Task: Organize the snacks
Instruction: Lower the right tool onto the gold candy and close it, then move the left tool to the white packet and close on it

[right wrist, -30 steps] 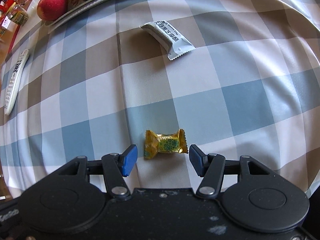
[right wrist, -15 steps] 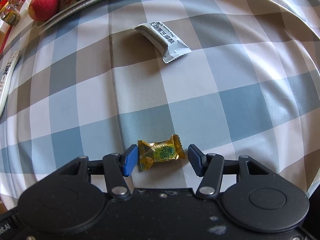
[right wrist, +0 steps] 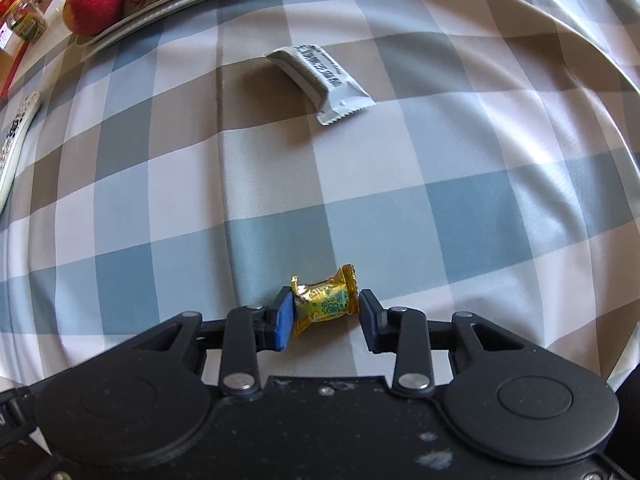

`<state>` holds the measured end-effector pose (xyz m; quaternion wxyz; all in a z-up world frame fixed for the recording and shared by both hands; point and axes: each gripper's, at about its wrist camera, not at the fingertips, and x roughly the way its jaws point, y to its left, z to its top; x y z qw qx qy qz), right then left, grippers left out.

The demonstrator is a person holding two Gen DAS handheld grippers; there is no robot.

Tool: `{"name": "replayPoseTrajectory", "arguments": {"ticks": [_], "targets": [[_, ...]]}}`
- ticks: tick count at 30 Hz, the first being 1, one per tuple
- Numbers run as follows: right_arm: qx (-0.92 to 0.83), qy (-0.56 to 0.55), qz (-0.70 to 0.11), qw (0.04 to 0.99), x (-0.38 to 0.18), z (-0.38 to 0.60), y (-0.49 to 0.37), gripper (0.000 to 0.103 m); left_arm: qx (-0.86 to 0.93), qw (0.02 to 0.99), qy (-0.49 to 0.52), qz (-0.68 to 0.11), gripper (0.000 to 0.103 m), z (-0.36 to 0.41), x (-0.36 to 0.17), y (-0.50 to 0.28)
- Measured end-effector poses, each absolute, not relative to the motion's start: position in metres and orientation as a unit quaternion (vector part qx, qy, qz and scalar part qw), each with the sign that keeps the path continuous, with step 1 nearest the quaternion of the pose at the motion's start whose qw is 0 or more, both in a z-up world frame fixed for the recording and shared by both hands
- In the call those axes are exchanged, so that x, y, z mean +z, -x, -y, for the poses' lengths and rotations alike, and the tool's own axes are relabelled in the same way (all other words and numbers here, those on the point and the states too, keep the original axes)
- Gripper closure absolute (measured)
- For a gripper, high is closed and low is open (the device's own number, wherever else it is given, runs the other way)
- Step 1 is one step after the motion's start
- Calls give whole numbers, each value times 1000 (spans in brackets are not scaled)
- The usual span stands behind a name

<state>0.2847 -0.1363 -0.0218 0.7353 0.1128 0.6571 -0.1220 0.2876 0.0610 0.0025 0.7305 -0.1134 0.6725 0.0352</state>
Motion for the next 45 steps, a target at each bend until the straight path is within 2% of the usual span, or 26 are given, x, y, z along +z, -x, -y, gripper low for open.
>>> {"name": "replayPoseTrajectory", "arguments": {"ticks": [12, 23, 35, 45], "targets": [[-118, -113, -645, 747, -10, 189, -265, 66, 23, 736, 88, -671, 57, -42, -6, -292], [-109, -101, -584, 798, 9, 217, -252, 67, 9, 740, 97, -666, 57, -30, -16, -299], [-93, -186, -611, 763, 15, 240, -250, 67, -6, 775, 65, -628, 57, -12, -7, -297], [-111, -249, -614, 741, 17, 262, -250, 66, -31, 777, 58, -626, 57, 43, 13, -339]]}}
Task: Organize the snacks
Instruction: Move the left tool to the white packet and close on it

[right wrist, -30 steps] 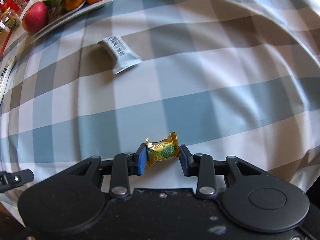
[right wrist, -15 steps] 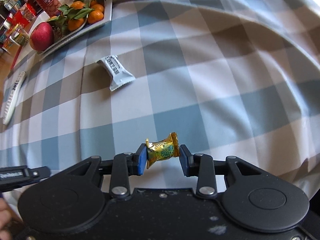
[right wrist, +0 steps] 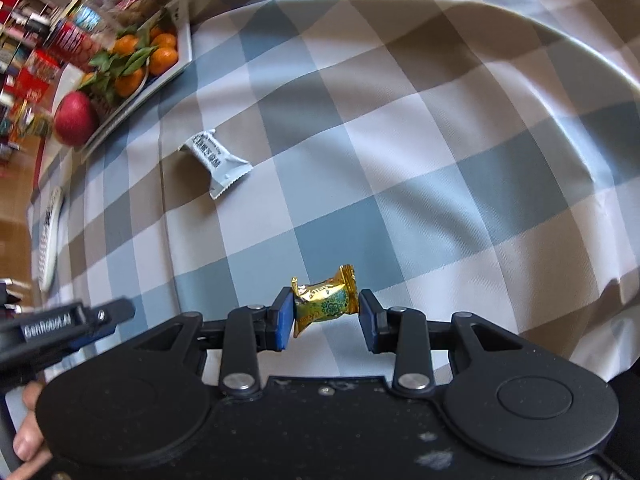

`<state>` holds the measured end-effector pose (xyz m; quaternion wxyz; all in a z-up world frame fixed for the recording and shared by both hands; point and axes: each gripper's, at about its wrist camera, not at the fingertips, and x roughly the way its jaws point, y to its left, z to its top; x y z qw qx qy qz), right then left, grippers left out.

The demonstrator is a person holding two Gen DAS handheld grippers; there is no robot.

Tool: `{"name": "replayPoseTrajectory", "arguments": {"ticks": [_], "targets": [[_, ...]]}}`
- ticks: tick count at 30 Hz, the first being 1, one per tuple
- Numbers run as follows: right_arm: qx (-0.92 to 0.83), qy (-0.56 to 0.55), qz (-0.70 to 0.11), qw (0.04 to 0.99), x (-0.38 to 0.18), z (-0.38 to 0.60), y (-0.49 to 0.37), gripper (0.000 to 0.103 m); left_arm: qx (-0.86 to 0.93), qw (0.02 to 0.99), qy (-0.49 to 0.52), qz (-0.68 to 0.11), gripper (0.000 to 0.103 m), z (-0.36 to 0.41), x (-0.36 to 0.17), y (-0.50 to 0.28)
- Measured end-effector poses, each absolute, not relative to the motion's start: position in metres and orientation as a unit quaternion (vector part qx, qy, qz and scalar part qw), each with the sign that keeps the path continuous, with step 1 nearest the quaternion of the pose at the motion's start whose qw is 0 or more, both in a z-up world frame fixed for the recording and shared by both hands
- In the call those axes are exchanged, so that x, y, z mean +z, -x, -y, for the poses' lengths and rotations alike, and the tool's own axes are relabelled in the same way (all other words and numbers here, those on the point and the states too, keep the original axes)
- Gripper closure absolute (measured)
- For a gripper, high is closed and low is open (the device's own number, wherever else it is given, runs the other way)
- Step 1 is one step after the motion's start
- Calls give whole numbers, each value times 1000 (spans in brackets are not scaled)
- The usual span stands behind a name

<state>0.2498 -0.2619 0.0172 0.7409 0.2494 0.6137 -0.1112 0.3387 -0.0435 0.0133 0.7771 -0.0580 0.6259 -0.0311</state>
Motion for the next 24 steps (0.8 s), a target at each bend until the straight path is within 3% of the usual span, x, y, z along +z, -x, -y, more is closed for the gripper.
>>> {"name": "replayPoseTrajectory", "arguments": {"ticks": [24], "targets": [[-106, -272, -596, 748, 32, 264, -253, 67, -40, 775, 20, -631, 55, 149, -10, -411]]}}
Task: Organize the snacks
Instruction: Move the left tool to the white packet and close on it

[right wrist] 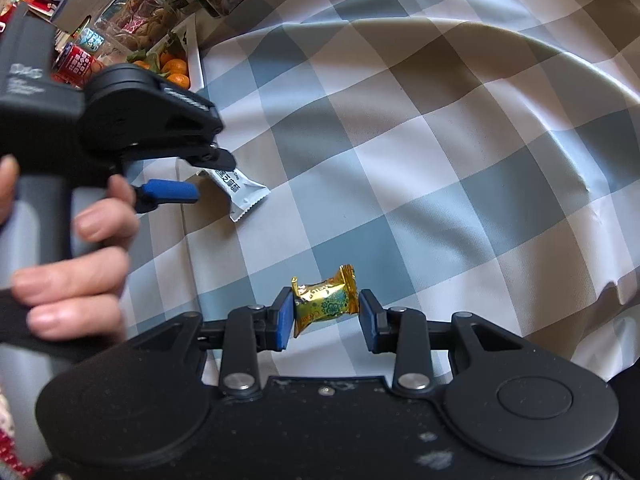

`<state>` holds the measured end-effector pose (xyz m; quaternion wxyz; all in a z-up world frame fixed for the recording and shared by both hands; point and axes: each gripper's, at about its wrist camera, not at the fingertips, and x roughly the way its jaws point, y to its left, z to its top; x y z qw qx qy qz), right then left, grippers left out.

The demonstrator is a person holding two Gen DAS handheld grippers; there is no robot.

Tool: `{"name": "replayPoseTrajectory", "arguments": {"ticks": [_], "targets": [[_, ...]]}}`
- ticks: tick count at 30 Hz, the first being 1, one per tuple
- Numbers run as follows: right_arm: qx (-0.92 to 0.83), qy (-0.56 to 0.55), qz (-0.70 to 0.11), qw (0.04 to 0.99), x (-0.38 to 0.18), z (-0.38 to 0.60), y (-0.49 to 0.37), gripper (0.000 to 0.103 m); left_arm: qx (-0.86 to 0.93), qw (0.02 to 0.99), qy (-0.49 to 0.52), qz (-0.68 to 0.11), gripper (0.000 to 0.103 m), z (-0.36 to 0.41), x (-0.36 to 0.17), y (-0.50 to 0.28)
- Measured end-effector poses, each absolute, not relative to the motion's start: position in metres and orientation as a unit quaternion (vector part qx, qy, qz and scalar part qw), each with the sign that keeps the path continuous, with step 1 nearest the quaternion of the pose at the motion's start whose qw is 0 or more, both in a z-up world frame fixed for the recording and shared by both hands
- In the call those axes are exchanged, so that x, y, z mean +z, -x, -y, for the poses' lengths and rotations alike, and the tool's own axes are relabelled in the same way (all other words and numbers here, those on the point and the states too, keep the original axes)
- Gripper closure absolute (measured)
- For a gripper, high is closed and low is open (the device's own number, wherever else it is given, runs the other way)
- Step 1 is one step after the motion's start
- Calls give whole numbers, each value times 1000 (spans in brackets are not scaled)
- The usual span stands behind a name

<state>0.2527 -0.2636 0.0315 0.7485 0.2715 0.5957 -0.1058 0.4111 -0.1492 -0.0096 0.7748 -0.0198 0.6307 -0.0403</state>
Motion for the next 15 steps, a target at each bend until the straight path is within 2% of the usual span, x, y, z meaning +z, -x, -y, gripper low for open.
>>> {"name": "replayPoseTrajectory", "arguments": {"ticks": [10, 12, 13, 15], "targets": [[-99, -271, -599, 747, 32, 259, -254, 67, -20, 767, 17, -642, 57, 150, -32, -420], [-101, -271, -597, 749, 32, 259, -255, 67, -24, 763, 17, -646, 64, 150, -34, -420], [-102, -271, -596, 749, 32, 259, -255, 67, -25, 762, 17, -646, 73, 149, -34, -421], [-104, -271, -597, 748, 31, 260, -255, 67, -21, 764, 20, -645, 76, 148, -32, -421]]}}
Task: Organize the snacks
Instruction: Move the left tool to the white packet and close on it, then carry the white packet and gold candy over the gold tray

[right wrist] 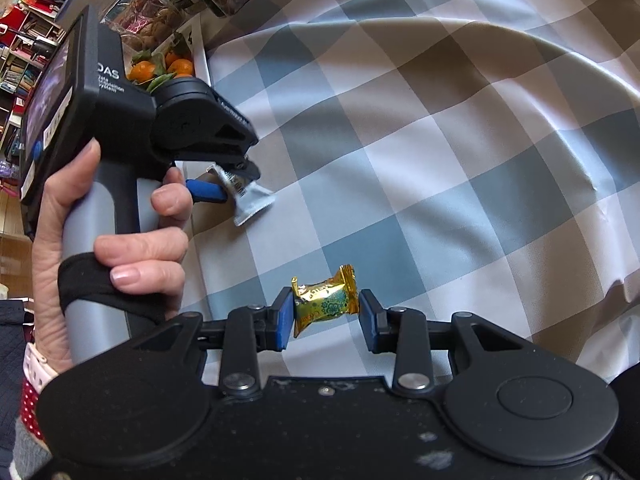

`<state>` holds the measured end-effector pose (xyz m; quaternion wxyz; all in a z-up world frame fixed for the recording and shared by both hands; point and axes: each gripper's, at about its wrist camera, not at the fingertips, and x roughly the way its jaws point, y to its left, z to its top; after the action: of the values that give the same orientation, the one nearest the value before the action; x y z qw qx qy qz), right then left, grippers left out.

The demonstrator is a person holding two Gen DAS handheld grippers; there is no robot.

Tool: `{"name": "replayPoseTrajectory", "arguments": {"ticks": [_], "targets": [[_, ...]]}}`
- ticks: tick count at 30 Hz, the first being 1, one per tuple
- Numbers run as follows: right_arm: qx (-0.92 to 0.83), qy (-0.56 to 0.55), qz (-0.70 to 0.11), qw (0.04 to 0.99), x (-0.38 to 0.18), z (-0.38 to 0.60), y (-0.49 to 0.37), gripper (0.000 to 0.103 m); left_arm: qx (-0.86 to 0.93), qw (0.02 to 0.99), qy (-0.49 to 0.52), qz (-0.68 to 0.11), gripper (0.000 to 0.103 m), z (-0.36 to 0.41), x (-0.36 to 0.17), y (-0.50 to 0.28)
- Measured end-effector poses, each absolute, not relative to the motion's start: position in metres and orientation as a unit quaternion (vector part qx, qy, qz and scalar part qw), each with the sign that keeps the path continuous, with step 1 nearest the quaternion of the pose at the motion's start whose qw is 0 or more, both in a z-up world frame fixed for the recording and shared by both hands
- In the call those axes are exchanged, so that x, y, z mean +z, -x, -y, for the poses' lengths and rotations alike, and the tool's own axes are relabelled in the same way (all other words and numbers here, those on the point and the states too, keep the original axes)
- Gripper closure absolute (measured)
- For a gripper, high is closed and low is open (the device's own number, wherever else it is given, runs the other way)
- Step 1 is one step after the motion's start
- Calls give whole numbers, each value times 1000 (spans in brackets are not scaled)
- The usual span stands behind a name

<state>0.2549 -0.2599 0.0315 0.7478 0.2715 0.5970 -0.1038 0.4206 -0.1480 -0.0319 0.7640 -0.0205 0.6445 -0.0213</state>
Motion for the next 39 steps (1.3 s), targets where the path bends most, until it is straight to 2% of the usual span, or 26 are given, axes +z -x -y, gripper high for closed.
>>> {"name": "replayPoseTrajectory", "arguments": {"ticks": [8, 16, 31, 39], "targets": [[-109, -277, -596, 746, 33, 264, -253, 67, -40, 752, 59, -655, 77, 134, -18, -415], [-121, -299, -596, 736, 32, 274, -252, 67, -46, 745, 42, -664, 77, 121, -5, -395], [-113, -289, -604, 734, 27, 268, -254, 67, -43, 737, 21, -674, 77, 62, -14, -306], [-119, -274, -608, 736, 21, 262, -256, 67, -45, 753, 28, -656, 76, 39, 11, -254]]}}
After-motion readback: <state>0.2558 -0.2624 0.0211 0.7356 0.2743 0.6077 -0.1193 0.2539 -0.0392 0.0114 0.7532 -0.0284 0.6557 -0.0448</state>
